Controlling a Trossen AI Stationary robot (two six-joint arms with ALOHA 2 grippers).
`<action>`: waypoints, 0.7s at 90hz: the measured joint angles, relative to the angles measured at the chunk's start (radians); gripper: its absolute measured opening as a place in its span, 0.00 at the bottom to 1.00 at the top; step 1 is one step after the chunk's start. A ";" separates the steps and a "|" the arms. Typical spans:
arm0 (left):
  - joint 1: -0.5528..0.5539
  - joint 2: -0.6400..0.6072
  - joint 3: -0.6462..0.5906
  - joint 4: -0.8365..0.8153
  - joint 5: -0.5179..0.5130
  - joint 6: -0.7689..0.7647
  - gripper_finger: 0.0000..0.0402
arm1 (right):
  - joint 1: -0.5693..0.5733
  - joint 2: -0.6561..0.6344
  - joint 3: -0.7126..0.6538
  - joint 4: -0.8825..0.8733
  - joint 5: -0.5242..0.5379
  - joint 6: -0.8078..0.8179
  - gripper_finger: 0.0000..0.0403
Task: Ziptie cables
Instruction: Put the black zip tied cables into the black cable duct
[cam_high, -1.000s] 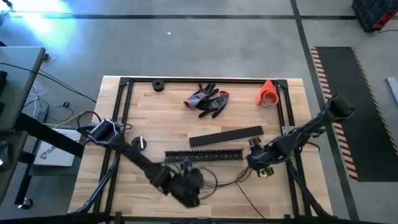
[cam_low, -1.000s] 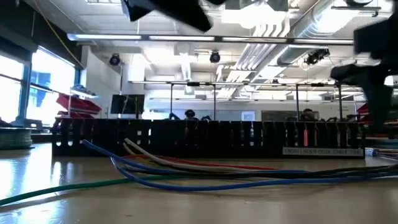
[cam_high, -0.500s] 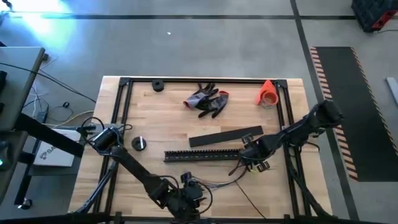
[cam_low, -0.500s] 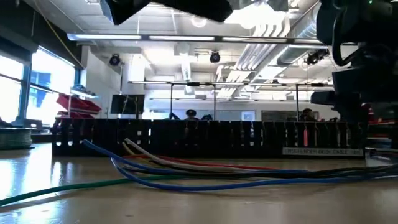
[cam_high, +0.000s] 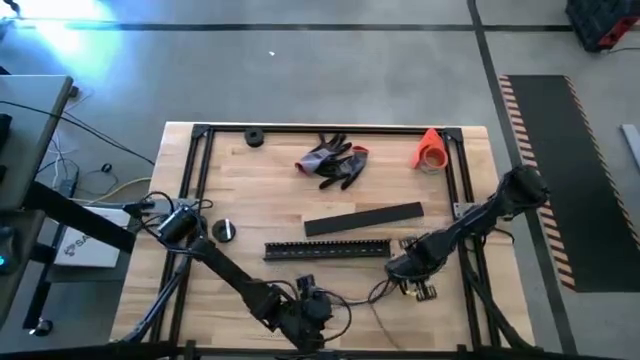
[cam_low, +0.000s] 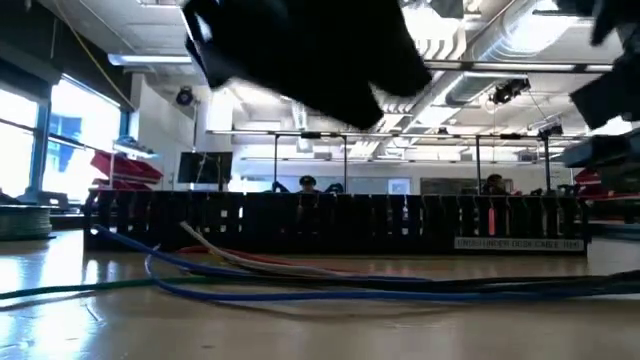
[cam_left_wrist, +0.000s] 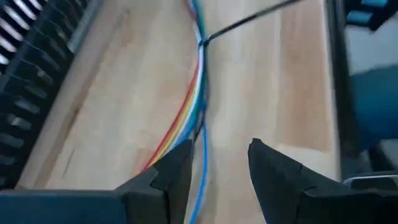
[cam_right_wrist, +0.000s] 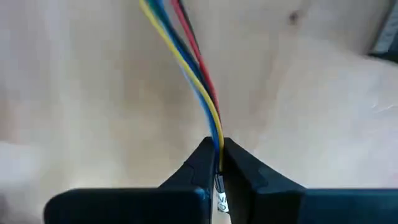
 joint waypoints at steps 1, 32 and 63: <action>0.004 0.005 0.000 0.000 0.003 0.001 0.37 | 0.005 0.000 0.005 -0.002 -0.002 0.018 0.01; 0.086 0.064 -0.001 0.232 0.055 0.128 0.55 | 0.083 -0.016 0.208 -0.065 0.047 0.236 0.00; 0.088 0.063 0.000 0.288 0.048 0.195 0.58 | 0.059 -0.063 0.415 -0.256 0.246 0.210 0.00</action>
